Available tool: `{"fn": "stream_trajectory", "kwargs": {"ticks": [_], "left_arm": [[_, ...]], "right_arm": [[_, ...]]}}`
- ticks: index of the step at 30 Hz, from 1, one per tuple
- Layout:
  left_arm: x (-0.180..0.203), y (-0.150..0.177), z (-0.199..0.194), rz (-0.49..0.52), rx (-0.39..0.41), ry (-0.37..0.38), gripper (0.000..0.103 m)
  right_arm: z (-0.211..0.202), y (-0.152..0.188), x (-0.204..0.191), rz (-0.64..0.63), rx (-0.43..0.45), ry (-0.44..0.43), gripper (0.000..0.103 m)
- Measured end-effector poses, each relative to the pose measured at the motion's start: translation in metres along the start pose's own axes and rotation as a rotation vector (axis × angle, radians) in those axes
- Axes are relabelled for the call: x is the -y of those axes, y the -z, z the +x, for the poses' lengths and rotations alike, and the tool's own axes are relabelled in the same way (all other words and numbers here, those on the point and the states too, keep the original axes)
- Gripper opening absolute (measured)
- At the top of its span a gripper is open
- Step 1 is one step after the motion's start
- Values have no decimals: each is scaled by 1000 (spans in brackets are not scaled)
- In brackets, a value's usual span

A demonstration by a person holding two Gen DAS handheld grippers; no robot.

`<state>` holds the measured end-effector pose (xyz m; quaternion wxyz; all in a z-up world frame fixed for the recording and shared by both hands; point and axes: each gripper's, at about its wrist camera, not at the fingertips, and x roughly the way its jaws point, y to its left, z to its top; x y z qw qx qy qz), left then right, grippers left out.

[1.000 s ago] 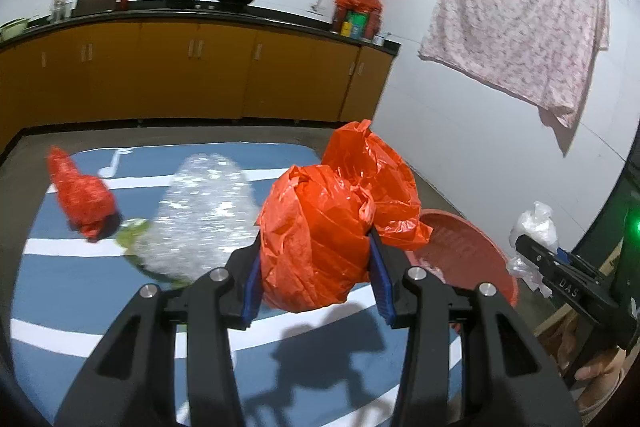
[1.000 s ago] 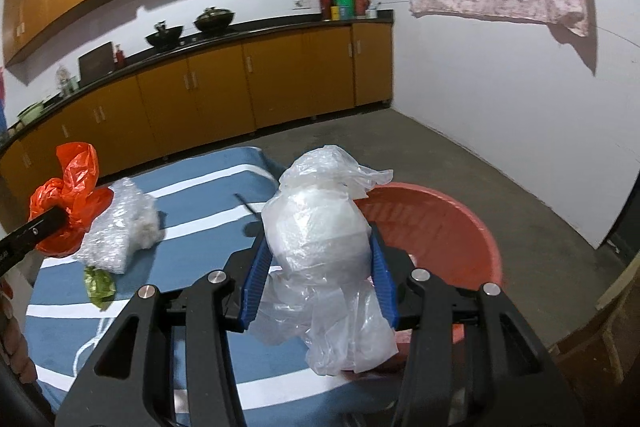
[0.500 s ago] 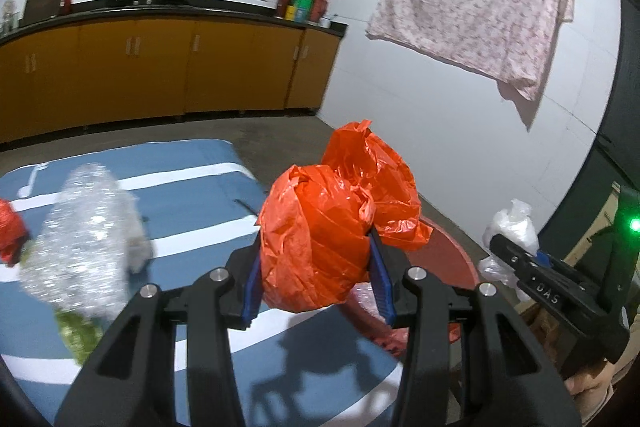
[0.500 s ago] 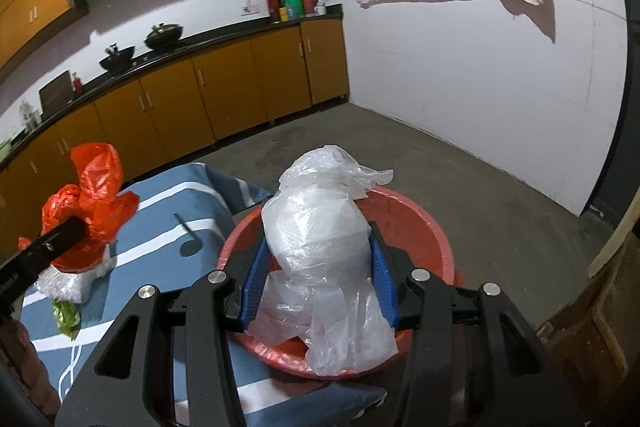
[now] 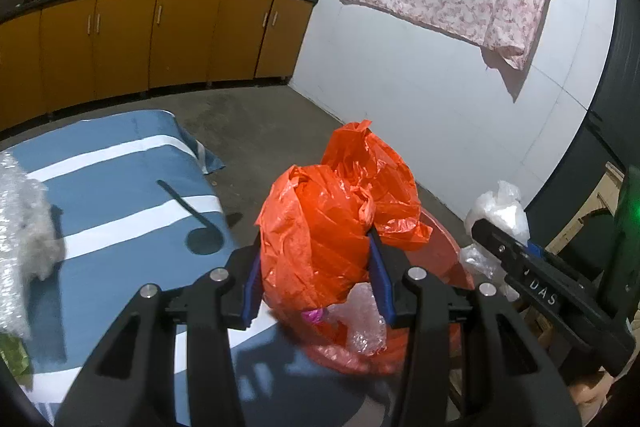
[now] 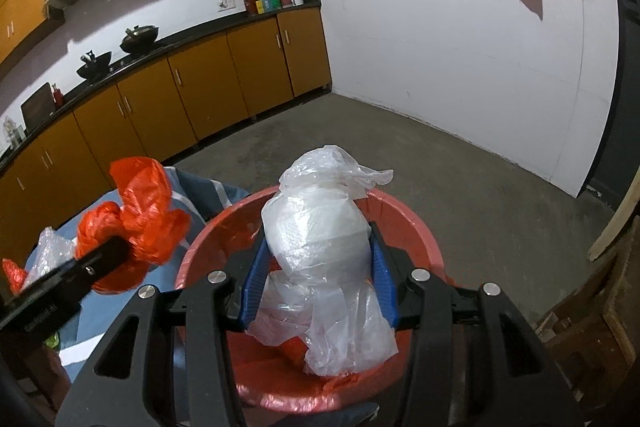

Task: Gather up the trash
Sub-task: 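Carry the red bag and white plastic over the basket and release both, then move both open tools back over the table toward the remaining bags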

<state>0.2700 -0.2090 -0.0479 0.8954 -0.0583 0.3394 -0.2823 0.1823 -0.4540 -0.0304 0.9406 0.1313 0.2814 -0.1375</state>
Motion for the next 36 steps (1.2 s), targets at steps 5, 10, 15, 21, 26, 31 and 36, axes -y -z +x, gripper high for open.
{"fn": "stream_trajectory", "kwargs": {"ticks": [5,10,15,21,26,31,36], "left_arm": [[8,-2,21,5,-33,30,47],[6,0,34,-3,-57,36,58],[-8,5,31,-38,-66,26,66],[-26,10,-4,-48,-3,-51,81],[-43,21,-46,-26,58,-152,86],[-86,39,-105,-52,115,-295,88],[-136,60,-165,-114,164,-464,88]], "right_arm": [[4,-12,6,56,17,-47,52],[5,-17,14,97,34,-59,66],[-3,-10,18,100,61,-14,84],[-9,-3,9,42,79,74,98],[-10,2,-23,-79,45,72,100],[-17,8,-62,-133,37,-42,101],[-22,18,-121,-196,11,-176,101]]}}
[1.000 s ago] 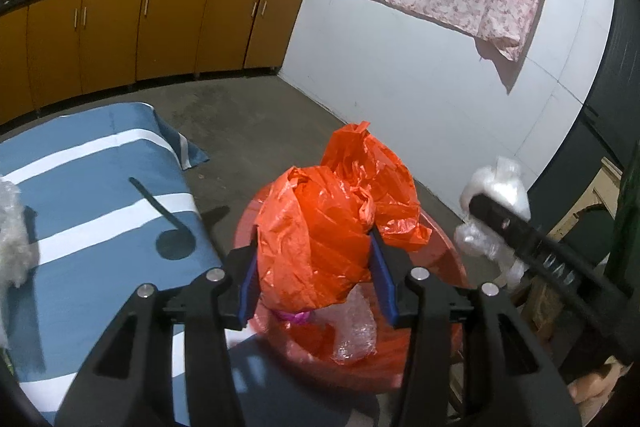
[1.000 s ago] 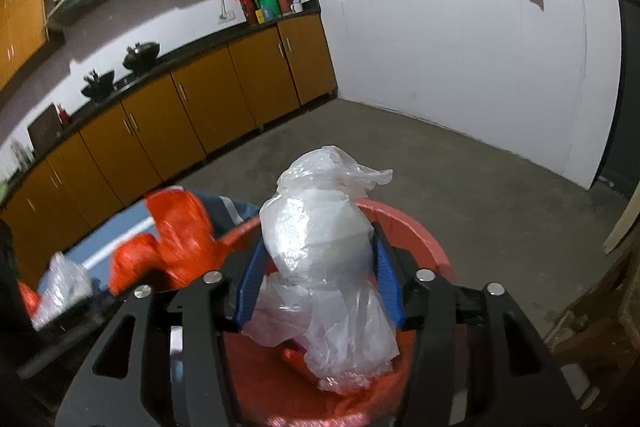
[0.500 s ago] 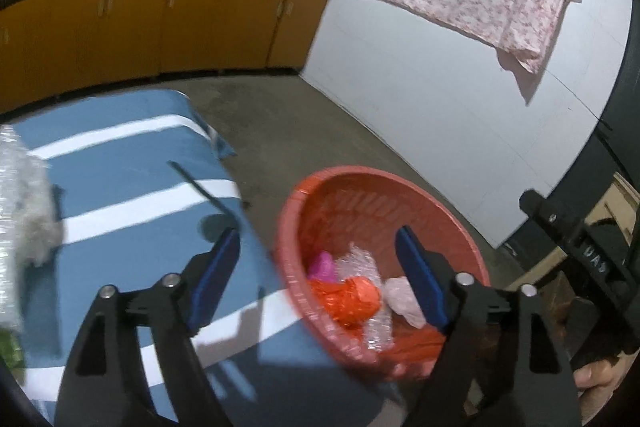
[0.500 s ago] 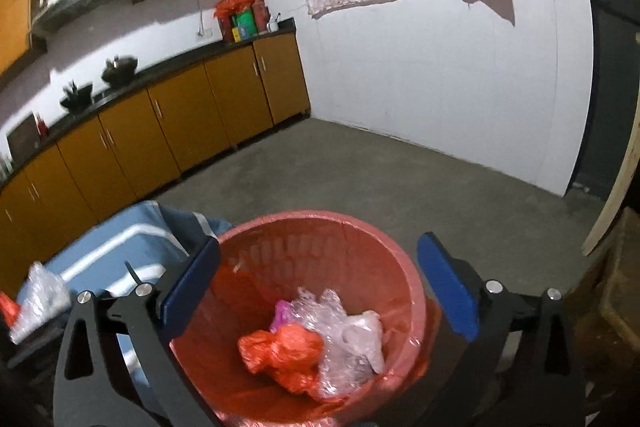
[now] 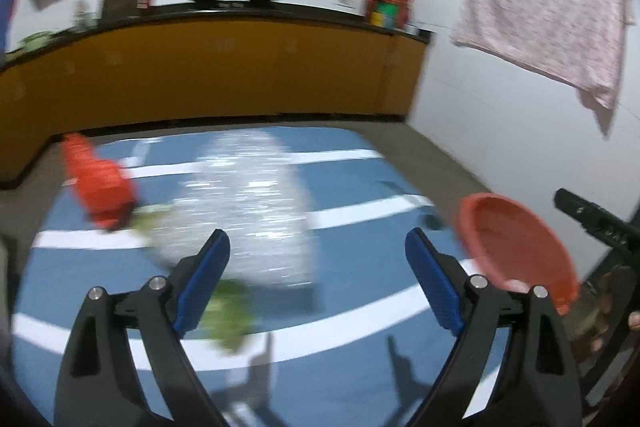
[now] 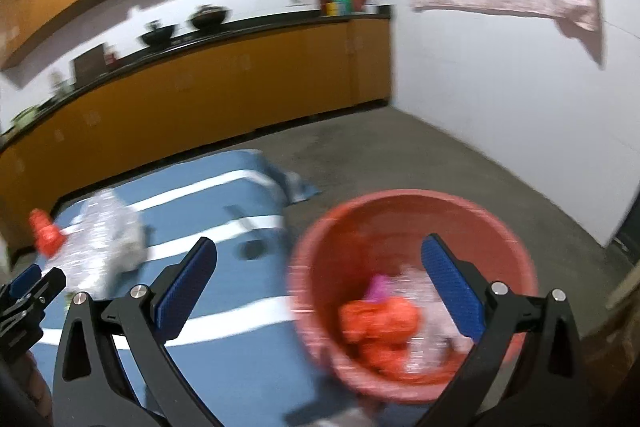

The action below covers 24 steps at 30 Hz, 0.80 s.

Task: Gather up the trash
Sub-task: 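Move both open tools back over the table toward the remaining bags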

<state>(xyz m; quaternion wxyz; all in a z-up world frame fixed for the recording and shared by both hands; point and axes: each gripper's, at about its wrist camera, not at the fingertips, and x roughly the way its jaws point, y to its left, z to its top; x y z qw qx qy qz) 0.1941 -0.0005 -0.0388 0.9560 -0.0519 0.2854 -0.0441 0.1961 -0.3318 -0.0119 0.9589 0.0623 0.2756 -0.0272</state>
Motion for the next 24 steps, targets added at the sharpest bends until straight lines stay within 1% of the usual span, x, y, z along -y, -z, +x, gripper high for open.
{"fn": "stream_trajectory", "kwargs": {"ticks": [1,3,5,7,10,12,14,17,24], "left_arm": [[-12,1,-6,-9,6,-34,88],[-41,5,-16,-27,18,-112,88],[-68,9,-24,-41,24,-193,88],[-92,13,-31,-69,20,-243,88],[-121,17,-40,-116,16,-291,88],[-135,19,-46,-146,12,-308,88],[-150,22,-50,-165,11,-317,88],[-159,24,-54,-178,9,-321,88],[-179,30,-59,-210,3,-318,88]], "right_arm": [[2,0,-14,-11,-4,-27,101],[8,0,-42,-40,-19,-78,93],[13,1,-66,-66,-41,-122,79],[21,2,-98,-98,-72,-183,73],[30,6,-138,-140,-100,-240,73],[41,10,-163,-170,-133,-265,73],[49,15,-178,-189,-159,-281,73],[64,21,-196,-203,-192,-277,73],[85,33,-209,-179,-275,-292,73]]}}
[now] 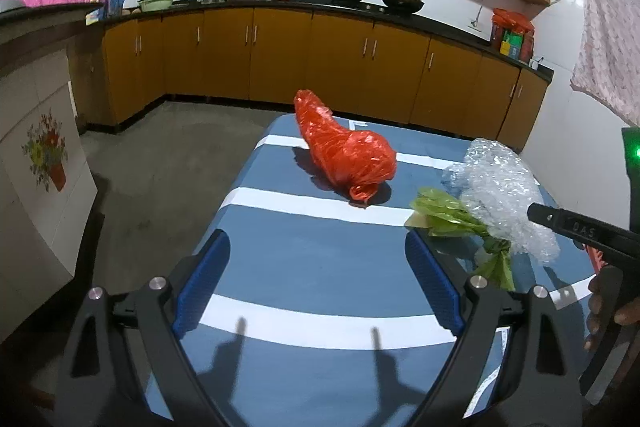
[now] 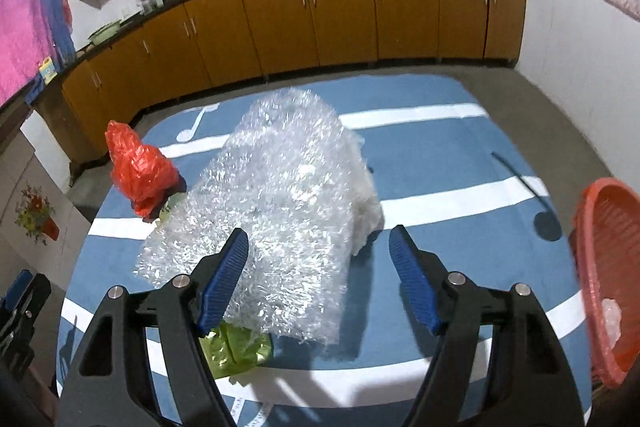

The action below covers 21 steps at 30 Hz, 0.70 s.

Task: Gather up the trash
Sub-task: 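Move both open tools back over the table toward the remaining bags, then grasp the bubble wrap with the right tool while the left tool grasps the green bag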

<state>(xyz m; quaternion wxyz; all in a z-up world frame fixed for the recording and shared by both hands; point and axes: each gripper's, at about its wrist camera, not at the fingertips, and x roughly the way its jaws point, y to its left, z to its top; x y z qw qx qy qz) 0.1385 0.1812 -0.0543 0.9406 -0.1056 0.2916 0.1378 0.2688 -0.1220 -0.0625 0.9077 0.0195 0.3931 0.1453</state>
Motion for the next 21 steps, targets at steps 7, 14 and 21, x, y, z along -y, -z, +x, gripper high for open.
{"fn": "stream_trajectory", "kwargs": {"ticks": [7,14,21], "left_arm": [[-2,4,2,-13,-13,17,88],[5,6,0,-9,-16,36,88],[20,3,-1,12,-12,63,87]], "right_arm": [[8,7,-6,-27,-47,-42,21],[-17,3,-14,-68,28,-85,6],[-53,-7,-16,-106,150,-58,5]]}}
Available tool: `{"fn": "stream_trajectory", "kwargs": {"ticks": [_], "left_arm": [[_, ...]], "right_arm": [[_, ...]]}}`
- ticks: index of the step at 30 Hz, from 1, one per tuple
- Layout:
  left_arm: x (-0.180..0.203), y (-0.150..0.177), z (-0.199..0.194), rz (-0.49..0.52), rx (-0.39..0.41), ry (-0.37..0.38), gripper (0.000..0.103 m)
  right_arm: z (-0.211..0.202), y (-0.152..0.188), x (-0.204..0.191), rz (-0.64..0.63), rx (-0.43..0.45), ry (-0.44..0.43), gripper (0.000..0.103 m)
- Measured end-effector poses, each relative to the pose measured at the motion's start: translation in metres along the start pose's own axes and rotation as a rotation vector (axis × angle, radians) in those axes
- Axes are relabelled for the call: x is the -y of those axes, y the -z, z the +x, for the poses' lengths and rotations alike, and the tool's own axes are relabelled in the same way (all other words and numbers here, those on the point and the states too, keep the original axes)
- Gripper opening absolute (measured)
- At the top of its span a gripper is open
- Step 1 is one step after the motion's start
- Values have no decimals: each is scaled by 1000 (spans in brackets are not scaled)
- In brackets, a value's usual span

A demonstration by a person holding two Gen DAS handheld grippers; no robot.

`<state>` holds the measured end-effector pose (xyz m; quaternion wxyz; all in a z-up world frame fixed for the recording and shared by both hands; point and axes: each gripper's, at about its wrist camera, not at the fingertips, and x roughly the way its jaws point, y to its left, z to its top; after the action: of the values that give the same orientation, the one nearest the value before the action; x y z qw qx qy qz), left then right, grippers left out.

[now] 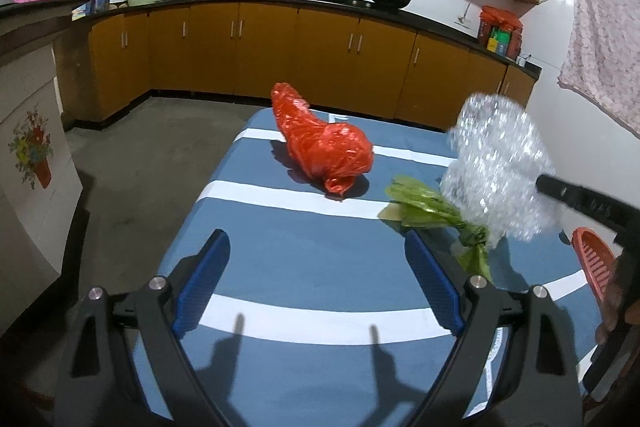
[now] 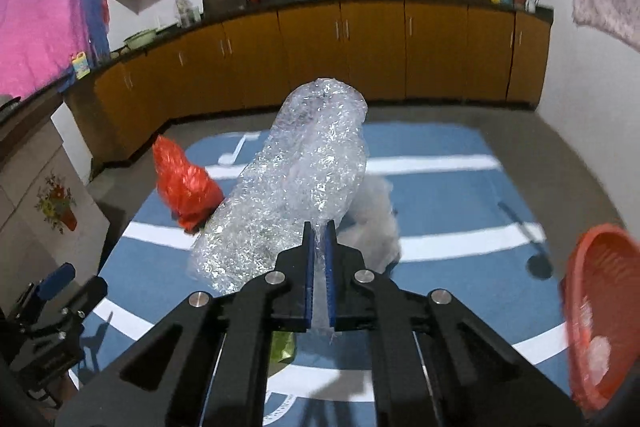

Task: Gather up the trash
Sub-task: 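Grasp the bubble wrap with the right tool while the left tool grasps the green bag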

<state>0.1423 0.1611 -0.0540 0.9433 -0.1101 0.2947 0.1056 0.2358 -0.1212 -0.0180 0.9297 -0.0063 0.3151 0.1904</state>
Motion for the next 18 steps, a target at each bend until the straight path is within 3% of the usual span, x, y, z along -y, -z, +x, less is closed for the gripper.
{"fn": "stream_trajectory", "kwargs": {"ticks": [8,18], "left_arm": [[35,-7,9,26,-8,76,87],[99,-10,54,47,-93,167,87]], "right_arm": [[-28,-3,42,54,90,142,5],[-36,23,103,171,52,237,5]]}}
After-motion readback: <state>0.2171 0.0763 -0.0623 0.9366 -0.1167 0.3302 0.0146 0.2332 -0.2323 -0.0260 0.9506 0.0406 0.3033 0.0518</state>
